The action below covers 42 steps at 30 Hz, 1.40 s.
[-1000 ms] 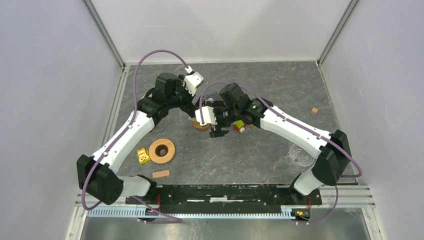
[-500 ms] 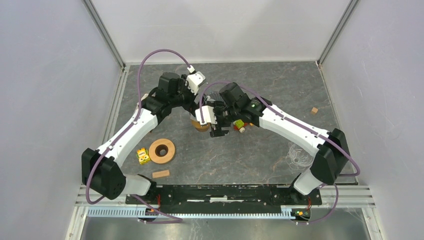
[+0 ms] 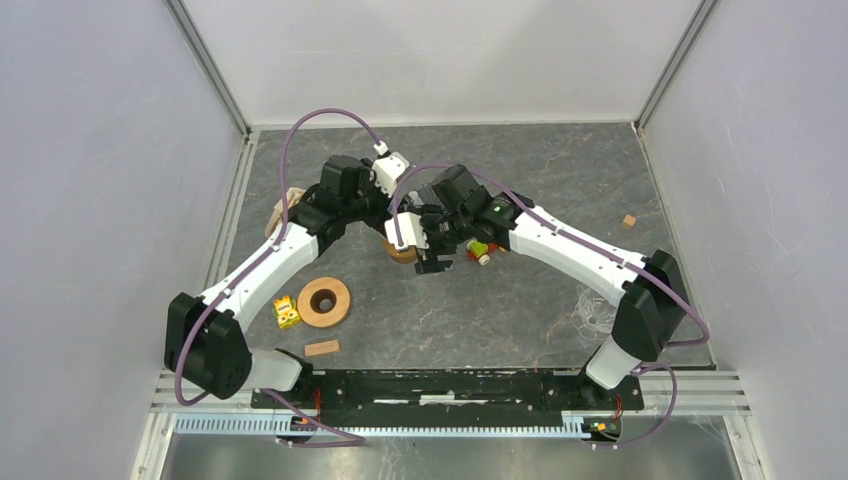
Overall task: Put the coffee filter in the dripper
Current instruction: Place the coffee filter in the coffee dripper.
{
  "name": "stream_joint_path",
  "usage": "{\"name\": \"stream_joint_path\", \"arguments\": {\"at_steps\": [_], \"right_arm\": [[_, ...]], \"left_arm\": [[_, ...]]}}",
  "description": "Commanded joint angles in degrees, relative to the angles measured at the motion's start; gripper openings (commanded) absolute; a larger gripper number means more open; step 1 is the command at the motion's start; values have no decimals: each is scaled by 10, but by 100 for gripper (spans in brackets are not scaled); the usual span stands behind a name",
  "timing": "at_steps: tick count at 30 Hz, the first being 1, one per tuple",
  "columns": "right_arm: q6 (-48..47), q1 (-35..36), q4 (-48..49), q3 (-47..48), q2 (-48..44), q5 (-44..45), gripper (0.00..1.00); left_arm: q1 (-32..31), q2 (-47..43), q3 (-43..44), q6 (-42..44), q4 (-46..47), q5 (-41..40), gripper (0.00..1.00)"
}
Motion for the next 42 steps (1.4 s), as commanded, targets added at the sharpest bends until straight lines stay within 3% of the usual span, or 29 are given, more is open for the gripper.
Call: {"name": "stream_joint_path", "arguments": {"at_steps": [1, 19, 42], "right_arm": [[-8, 1, -10, 18, 9, -11, 87], [-9, 3, -17, 35, 31, -7, 87], [21, 3, -7, 42, -65, 3, 92]], "left_arm": [[-2, -13, -6, -5, 24, -9, 97], [-2, -7, 1, 20, -5, -7, 97], [-2, -15, 44, 15, -39, 17, 100]]}}
